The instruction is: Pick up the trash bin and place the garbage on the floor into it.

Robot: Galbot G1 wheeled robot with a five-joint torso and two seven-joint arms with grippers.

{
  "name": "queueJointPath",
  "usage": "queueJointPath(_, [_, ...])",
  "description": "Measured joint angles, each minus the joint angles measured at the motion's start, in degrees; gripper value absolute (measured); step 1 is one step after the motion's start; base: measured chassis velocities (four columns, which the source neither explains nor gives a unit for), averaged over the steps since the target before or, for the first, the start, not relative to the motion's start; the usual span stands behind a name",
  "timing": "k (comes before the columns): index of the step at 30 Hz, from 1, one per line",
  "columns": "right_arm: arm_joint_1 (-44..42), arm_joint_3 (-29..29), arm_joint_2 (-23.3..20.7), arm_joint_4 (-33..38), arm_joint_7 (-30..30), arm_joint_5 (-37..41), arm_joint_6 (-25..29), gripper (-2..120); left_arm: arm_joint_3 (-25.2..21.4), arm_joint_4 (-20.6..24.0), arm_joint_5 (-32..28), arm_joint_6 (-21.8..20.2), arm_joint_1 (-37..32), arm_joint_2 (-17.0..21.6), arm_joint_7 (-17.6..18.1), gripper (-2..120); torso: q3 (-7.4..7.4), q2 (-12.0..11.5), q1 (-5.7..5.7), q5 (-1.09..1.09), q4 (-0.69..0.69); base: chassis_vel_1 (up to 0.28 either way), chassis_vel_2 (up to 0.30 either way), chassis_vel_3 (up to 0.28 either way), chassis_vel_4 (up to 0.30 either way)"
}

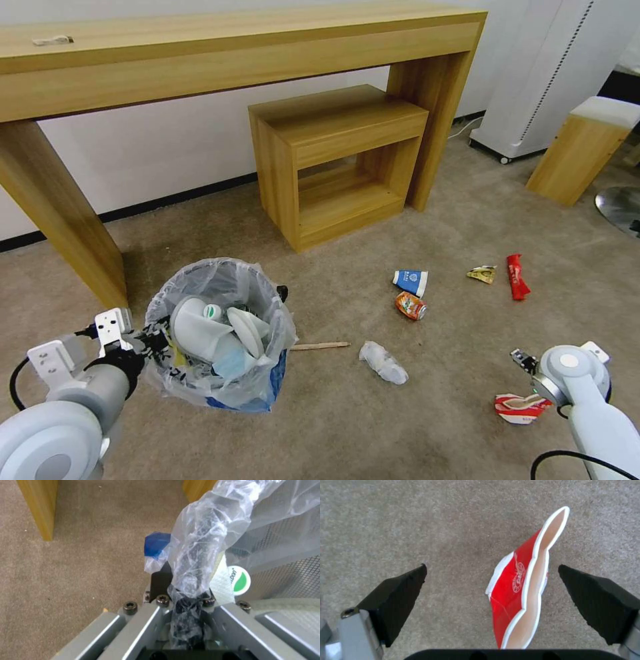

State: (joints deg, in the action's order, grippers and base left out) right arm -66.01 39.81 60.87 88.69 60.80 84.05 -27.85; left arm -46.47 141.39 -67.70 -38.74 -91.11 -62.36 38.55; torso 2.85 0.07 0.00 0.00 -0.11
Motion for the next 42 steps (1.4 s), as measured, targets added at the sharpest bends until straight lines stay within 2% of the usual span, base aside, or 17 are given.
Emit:
queueJointPath(21, [2.7, -2.8, 1.9, -8.3, -3.6, -5.3, 0.5, 99, 1.4, 0.0, 1.1, 0.2, 0.6, -0.6, 0.2, 1, 0.00, 0.0, 0.00, 0.00, 0.00, 0.000, 0.000, 0.000, 0.000])
queueJointPath(23, [2.8, -3.1, 2.0, -8.5, -3.8, -5.5, 0.5, 95, 1.4, -0.1, 1.1, 0.2, 0.6, -0.6, 0.2, 1, 0.00, 0.0, 0.00, 0.00, 0.00, 0.000, 0.000, 0.000, 0.000])
queueJointPath(26, [2.9, -4.1, 2.0, -9.1, -4.4, -6.4, 0.6, 82, 1.3, -0.4, 1.1, 0.3, 0.7, -0.6, 0.2, 1, 0.00, 0.0, 0.00, 0.00, 0.00, 0.000, 0.000, 0.000, 0.000])
queueJointPath(27, [2.9, -4.1, 2.0, -9.1, -4.4, -6.4, 0.6, 82, 1.3, -0.4, 1.1, 0.3, 0.7, -0.6, 0.2, 1, 0.00, 0.0, 0.00, 0.00, 0.00, 0.000, 0.000, 0.000, 0.000])
queueJointPath(30, [2.9, -4.6, 1.9, -9.4, -4.6, -7.0, 0.6, 67, 1.3, -0.6, 1.1, 0.3, 0.8, -0.6, 0.0, 1, 0.00, 0.0, 0.00, -0.01, 0.00, 0.000, 0.000, 0.000, 0.000])
queueJointPath(31, [2.9, -4.6, 1.9, -9.4, -4.6, -7.0, 0.6, 67, 1.3, -0.6, 1.1, 0.3, 0.8, -0.6, 0.0, 1, 0.00, 0.0, 0.00, -0.01, 0.00, 0.000, 0.000, 0.000, 0.000])
queueJointPath(35, [2.9, -4.7, 1.6, -9.7, -4.8, -7.8, 0.6, 47, 1.2, -0.8, 1.0, 0.4, 0.9, -0.6, -0.2, 1, 0.00, 0.0, 0.00, 0.00, 0.00, 0.000, 0.000, 0.000, 0.000])
queueJointPath(36, [2.9, -4.7, 1.6, -9.7, -4.8, -7.8, 0.6, 47, 1.2, -0.8, 1.0, 0.4, 0.9, -0.6, -0.2, 1, 0.00, 0.0, 0.00, 0.00, 0.00, 0.000, 0.000, 0.000, 0.000])
queueJointPath(39, [2.5, -4.6, 1.2, -9.7, -5.1, -8.2, 0.7, 34, 1.2, -0.9, 1.0, 0.4, 0.9, -0.6, -0.2, 1, 0.00, 0.0, 0.00, 0.00, 0.00, 0.000, 0.000, 0.000, 0.000])
queueJointPath(42, [2.3, -4.5, 1.1, -9.6, -5.2, -8.3, 0.8, 27, 1.2, -0.9, 1.0, 0.5, 1.0, -0.5, -0.2, 1, 0.00, 0.0, 0.00, 0.00, 0.00, 0.000, 0.000, 0.000, 0.000])
